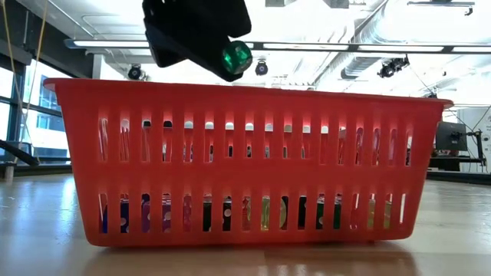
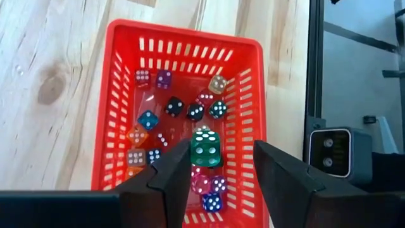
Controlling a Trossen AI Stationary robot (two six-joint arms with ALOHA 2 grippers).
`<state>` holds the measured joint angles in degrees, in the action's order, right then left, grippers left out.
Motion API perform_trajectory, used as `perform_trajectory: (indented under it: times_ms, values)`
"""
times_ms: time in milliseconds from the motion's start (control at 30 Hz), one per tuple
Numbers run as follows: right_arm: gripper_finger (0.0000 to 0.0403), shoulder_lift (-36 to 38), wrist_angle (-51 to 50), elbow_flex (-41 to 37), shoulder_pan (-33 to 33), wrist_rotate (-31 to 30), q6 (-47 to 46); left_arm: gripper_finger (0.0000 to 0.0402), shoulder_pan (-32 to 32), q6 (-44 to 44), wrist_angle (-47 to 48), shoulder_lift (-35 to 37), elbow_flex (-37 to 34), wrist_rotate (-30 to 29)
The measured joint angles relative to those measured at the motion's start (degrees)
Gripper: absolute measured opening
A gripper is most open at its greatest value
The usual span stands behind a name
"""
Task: Pick & Place Dice
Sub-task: Put the green dice into the red bin
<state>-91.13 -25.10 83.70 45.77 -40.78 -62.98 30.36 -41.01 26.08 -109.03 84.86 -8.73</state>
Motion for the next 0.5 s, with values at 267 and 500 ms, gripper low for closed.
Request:
perform_trajectory:
  times_ms: [267,500]
  values:
    - [0.0256,-1.1,-19.0,0.0,4.8,-0.5,-20.5,0.0163,0.3,-0.9,0.3,0.0,0.0,-0.1]
    - [0.0256,-7.3,-21.8,0.0,1.7,-2.9,-26.8,0.0163,0.5,2.5,-3.3,0.0,0.0,-0.7]
